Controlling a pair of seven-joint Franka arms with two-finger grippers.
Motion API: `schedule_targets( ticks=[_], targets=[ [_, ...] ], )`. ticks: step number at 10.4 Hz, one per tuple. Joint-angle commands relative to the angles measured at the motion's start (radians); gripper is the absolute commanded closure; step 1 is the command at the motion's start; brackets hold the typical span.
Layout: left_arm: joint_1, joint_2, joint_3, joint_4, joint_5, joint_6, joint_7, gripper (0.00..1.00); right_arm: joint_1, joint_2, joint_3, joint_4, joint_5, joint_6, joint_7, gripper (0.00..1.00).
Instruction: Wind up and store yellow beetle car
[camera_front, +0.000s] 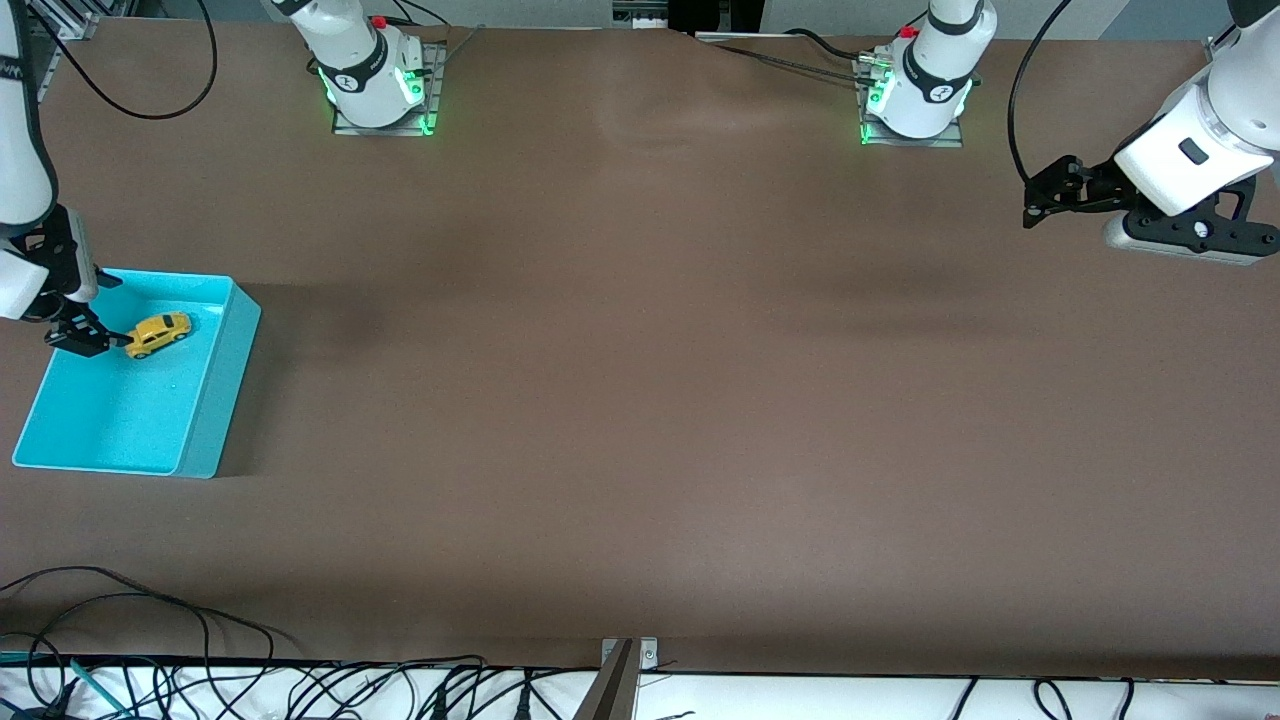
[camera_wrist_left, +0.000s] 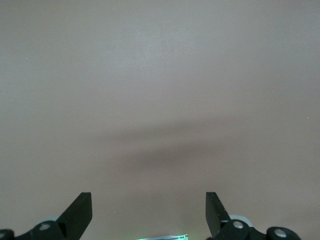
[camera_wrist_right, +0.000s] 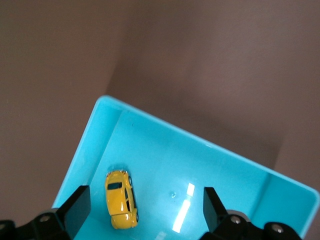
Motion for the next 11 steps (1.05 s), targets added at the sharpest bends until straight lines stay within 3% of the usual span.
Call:
schedule_targets(
  ticks=[1, 3, 8, 11],
  targets=[
    [0.010, 0.018, -0.006, 0.038, -0.013, -0.026, -0.005, 0.00, 0.080, -0.121, -0.006, -0.028, 0.013, -0.058, 0.206, 0.00],
    [0.010, 0.018, -0.006, 0.038, -0.013, -0.026, -0.005, 0.00, 0.119, -0.157, -0.006, -0.027, 0.013, -0.073, 0.398, 0.00],
    [0.010, 0.018, -0.006, 0.038, -0.012, -0.026, -0.005, 0.00, 0.246, -0.204, -0.006, 0.002, 0.021, -0.072, 1.114, 0.00],
    [0.010, 0.018, -0.006, 0.038, -0.012, -0.026, -0.005, 0.00, 0.268, -0.229, 0.023, 0.002, 0.021, -0.073, 1.450, 0.00]
  ],
)
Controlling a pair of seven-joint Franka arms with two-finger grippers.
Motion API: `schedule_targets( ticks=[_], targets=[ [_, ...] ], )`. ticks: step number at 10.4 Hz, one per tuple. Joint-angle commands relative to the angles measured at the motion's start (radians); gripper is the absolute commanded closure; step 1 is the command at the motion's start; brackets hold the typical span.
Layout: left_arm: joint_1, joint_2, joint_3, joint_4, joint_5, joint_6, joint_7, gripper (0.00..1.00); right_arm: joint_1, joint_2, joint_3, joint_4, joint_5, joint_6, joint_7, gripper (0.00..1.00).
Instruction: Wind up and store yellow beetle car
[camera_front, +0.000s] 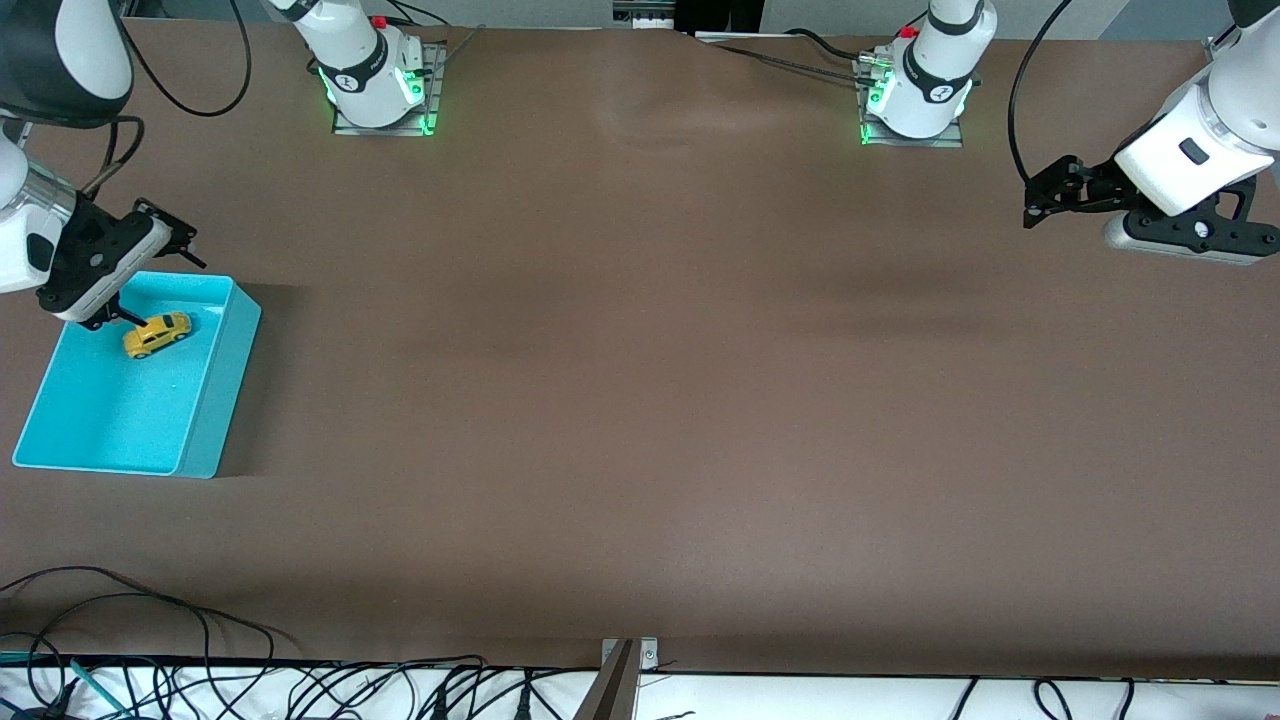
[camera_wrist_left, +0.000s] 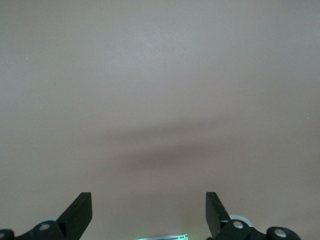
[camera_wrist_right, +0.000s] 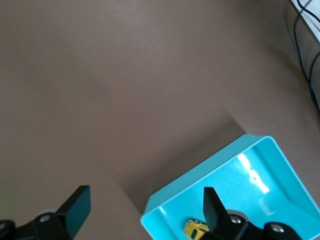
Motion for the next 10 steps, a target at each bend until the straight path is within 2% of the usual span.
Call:
schedule_targets(
  ticks=[1, 5, 7, 10],
  targets=[
    [0.010, 0.018, -0.006, 0.038, -0.013, -0.025, -0.004, 0.00, 0.025, -0.030, 0.008, -0.005, 0.015, -0.006, 0.257, 0.00],
    [0.010, 0.018, -0.006, 0.038, -0.013, -0.025, -0.004, 0.00, 0.045, -0.057, 0.022, -0.002, 0.011, -0.055, 0.563, 0.00],
    [0.010, 0.018, -0.006, 0.038, -0.011, -0.025, -0.005, 0.00, 0.074, -0.045, 0.021, 0.083, -0.002, -0.149, 0.675, 0.00],
    [0.010, 0.018, -0.006, 0.038, -0.011, -0.025, -0.005, 0.00, 0.083, 0.022, 0.021, 0.212, -0.025, -0.212, 0.703, 0.00]
  ],
)
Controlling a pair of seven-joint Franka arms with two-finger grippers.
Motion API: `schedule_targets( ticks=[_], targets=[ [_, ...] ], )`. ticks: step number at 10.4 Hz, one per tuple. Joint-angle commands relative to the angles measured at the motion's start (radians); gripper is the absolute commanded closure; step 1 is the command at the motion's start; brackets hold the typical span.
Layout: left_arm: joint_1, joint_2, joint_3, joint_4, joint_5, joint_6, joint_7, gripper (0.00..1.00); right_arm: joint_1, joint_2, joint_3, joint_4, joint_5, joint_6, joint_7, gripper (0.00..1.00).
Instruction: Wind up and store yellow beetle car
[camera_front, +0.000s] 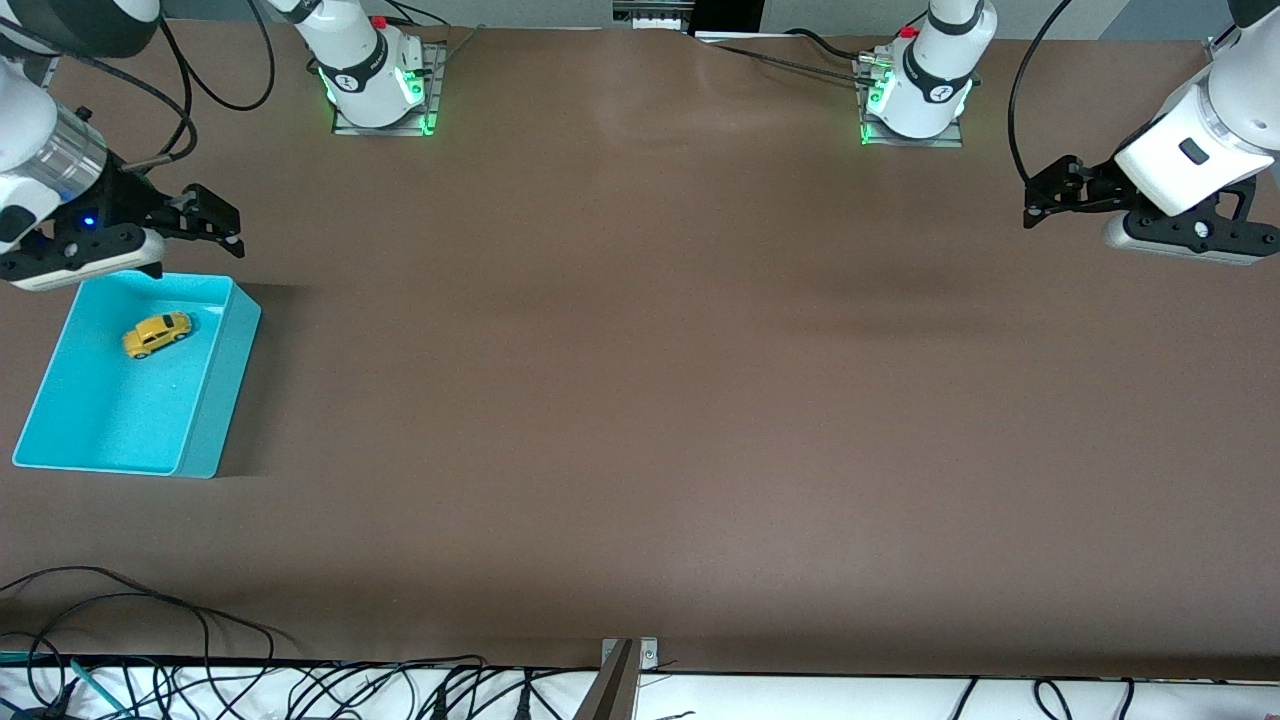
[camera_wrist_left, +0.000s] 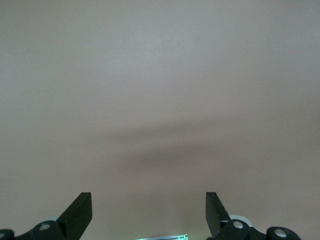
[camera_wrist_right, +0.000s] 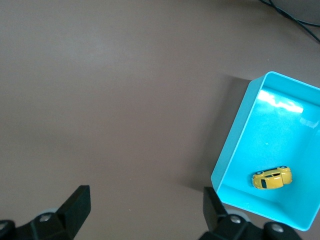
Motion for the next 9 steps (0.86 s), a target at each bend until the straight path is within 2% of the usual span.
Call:
schedule_targets(
  ticks=[1, 3, 9],
  targets=[
    [0.009, 0.018, -0.006, 0.038, -0.013, -0.025, -0.005, 0.00, 0.010, 0.062, -0.001, 0.109, -0.029, -0.077, 0.032, 0.00],
    [0.009, 0.018, -0.006, 0.038, -0.013, -0.025, -0.005, 0.00, 0.019, 0.070, 0.002, 0.133, -0.026, -0.126, 0.154, 0.00],
    [0.009, 0.018, -0.006, 0.038, -0.011, -0.027, -0.005, 0.00, 0.019, 0.071, 0.007, 0.130, -0.047, -0.131, 0.154, 0.00]
  ],
)
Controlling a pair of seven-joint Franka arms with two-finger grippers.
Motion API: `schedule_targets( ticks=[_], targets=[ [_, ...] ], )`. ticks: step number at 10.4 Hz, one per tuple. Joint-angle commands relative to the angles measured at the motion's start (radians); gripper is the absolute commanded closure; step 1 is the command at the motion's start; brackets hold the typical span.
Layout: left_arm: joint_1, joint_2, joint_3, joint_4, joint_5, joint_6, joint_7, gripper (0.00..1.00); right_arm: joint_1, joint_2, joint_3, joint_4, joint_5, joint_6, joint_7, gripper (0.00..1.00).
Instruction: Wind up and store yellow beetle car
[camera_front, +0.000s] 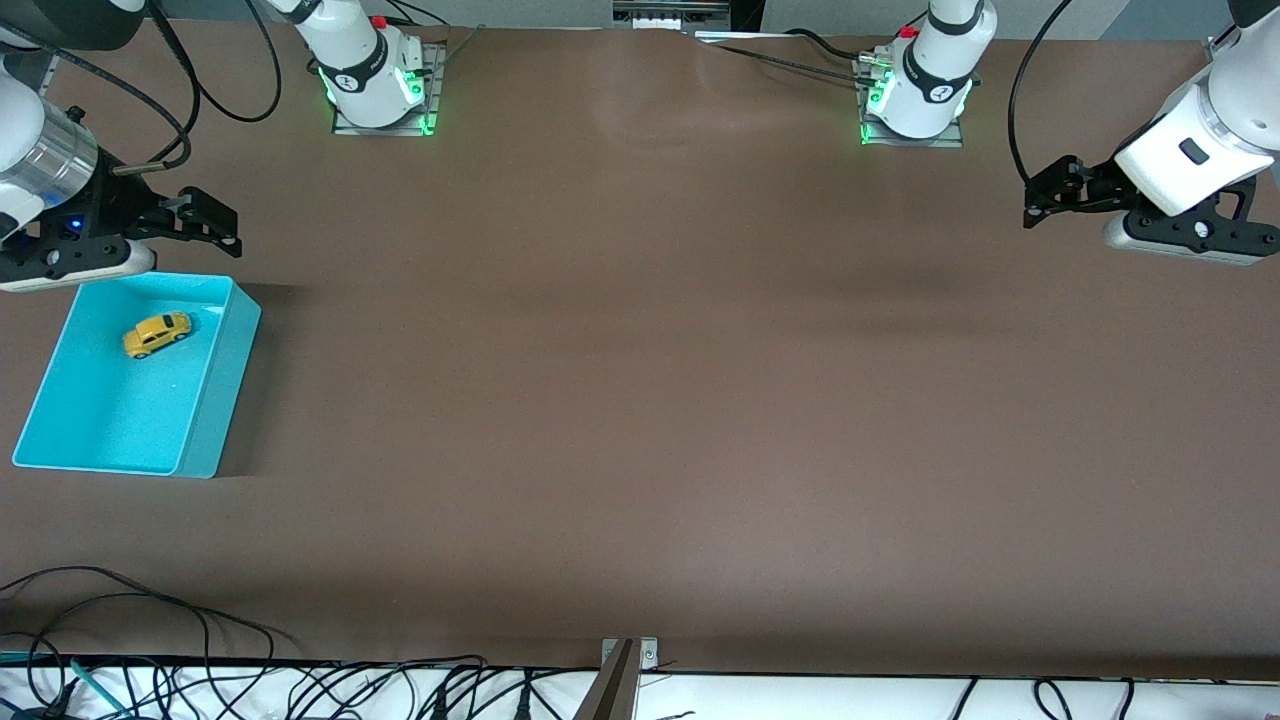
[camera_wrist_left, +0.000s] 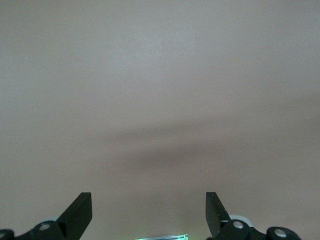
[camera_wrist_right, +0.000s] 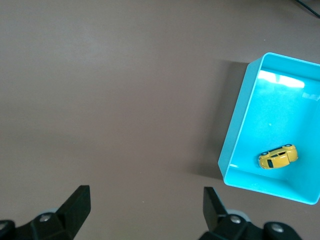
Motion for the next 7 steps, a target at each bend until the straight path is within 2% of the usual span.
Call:
schedule_targets(
  ticks=[1, 7],
  targets=[
    [0.009, 0.018, -0.006, 0.038, -0.013, -0.027, -0.005, 0.00, 0.004, 0.013, -0.002, 0.033, -0.035, -0.035, 0.018, 0.00],
    [0.009, 0.018, -0.006, 0.038, -0.013, -0.027, -0.004, 0.00, 0.001, 0.016, -0.005, 0.041, -0.030, -0.049, 0.022, 0.00]
  ],
)
